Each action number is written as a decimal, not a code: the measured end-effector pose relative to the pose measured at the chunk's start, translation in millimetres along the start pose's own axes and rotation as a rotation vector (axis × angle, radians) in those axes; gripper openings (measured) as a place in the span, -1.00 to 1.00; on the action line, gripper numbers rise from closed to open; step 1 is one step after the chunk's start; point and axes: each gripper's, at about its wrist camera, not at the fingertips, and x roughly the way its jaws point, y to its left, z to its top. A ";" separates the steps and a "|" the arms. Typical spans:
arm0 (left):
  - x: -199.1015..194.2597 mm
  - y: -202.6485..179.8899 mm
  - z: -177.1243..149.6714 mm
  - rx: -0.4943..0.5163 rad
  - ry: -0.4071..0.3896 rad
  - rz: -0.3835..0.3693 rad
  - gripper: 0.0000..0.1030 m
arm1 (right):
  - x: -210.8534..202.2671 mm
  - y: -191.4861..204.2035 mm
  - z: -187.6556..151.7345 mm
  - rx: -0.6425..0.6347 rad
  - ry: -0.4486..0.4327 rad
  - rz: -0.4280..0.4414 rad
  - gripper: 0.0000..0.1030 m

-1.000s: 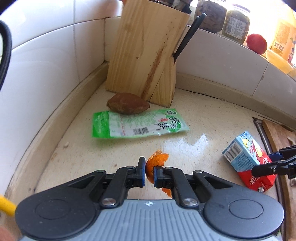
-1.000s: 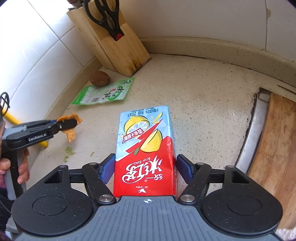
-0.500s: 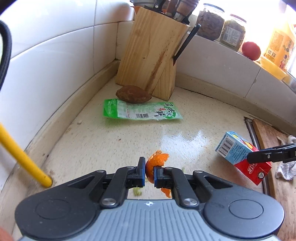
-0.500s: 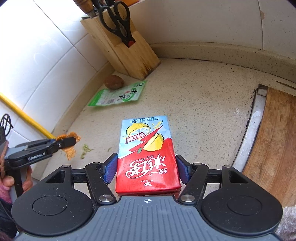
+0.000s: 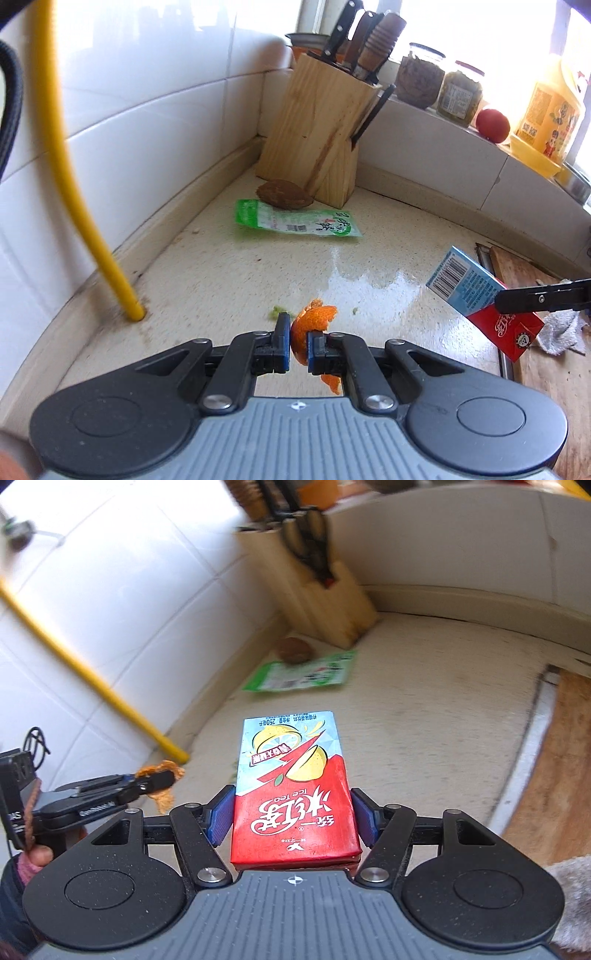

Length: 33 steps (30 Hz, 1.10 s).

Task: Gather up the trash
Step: 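Carry the tea carton and orange peel down over the trash bin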

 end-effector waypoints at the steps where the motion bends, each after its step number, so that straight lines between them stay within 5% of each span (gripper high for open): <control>1: -6.4 0.6 -3.7 -0.007 -0.005 0.010 -0.86 | -0.3 5.6 -1.6 -0.014 0.003 0.014 0.38; 17: -101.5 29.4 -90.7 -0.186 -0.040 0.213 -0.86 | 20.1 91.8 -41.6 -0.198 0.151 0.233 0.38; 33: -156.8 96.5 -194.0 -0.370 0.035 0.335 -0.86 | 105.8 217.5 -127.2 -0.319 0.426 0.365 0.38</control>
